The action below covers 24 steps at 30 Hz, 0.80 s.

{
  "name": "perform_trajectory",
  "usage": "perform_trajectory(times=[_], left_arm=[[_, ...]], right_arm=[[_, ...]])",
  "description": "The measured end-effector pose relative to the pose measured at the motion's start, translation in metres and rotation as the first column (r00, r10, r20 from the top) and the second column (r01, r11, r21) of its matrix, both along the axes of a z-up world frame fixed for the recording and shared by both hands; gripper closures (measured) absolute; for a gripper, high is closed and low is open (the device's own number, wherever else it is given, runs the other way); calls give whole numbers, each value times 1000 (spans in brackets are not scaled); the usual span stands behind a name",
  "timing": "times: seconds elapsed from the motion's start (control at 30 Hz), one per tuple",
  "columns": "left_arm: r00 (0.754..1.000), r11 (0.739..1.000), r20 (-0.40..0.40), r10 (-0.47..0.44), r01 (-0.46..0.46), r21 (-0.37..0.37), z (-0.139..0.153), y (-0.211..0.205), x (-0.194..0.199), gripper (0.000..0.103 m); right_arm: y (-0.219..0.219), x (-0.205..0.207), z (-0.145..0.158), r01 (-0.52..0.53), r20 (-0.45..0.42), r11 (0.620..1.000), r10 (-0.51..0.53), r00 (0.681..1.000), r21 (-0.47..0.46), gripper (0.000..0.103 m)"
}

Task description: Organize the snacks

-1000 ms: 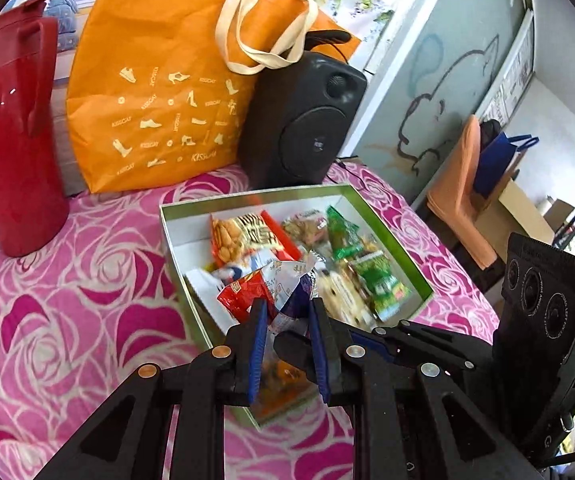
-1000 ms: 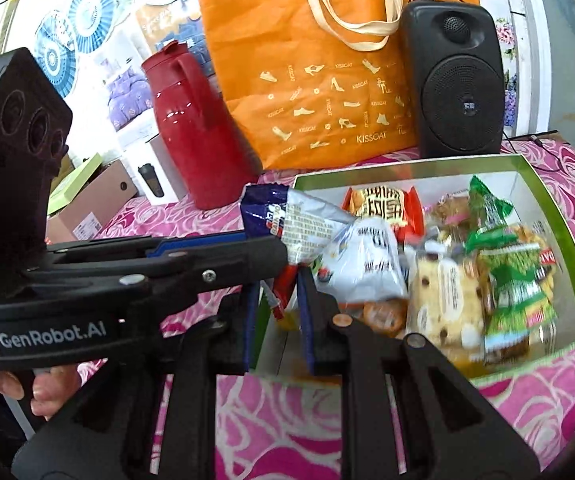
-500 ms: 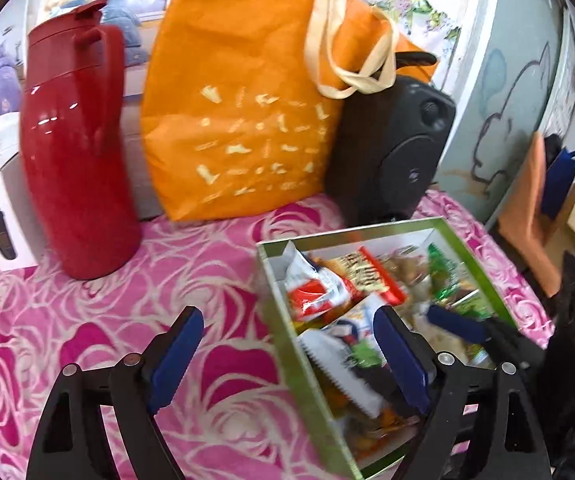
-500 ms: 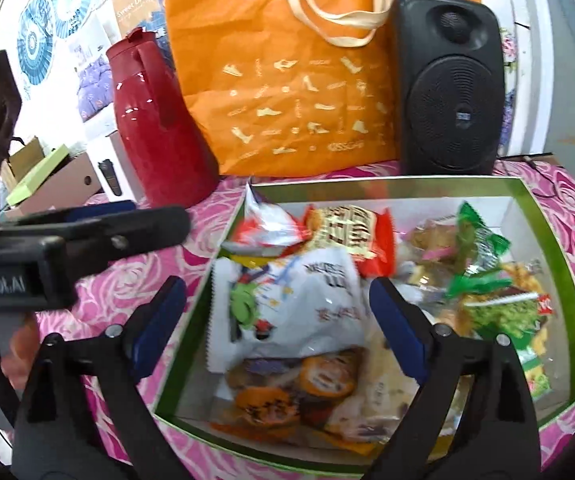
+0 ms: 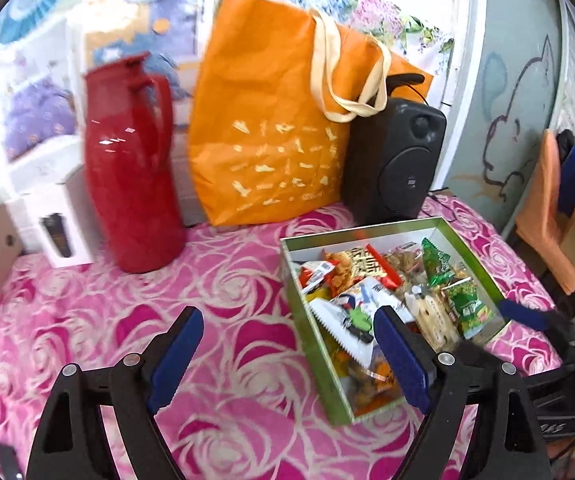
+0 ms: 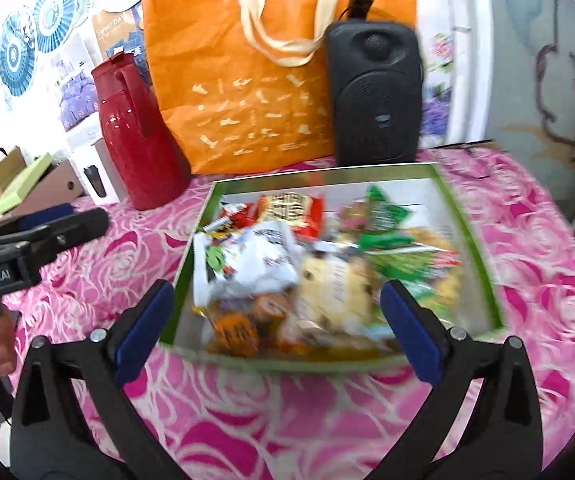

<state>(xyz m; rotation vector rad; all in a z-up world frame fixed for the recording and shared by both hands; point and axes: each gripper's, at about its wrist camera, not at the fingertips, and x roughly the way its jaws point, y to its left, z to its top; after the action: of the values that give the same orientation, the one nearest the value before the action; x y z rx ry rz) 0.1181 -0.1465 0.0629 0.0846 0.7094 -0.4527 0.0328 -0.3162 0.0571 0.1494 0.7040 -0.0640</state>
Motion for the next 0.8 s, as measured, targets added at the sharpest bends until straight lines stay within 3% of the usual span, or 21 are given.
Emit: perform_trajectory(times=[0.3,0.5,0.8], left_arm=[[999,998,37,35,-37,51,10,16,-72,13],[999,995,9,38,-39,90,-9,20,-104,13],[999,993,-5,50,-49,111,-24,26,-125,13]], right_arm=[[-11,-89,35,131,20,991,-130,991,-32,1],[-6,-120,18,181,-29,982,-183,983,-54,1],[13,-132,-2,212,-70,968,-222,972,-132,1]])
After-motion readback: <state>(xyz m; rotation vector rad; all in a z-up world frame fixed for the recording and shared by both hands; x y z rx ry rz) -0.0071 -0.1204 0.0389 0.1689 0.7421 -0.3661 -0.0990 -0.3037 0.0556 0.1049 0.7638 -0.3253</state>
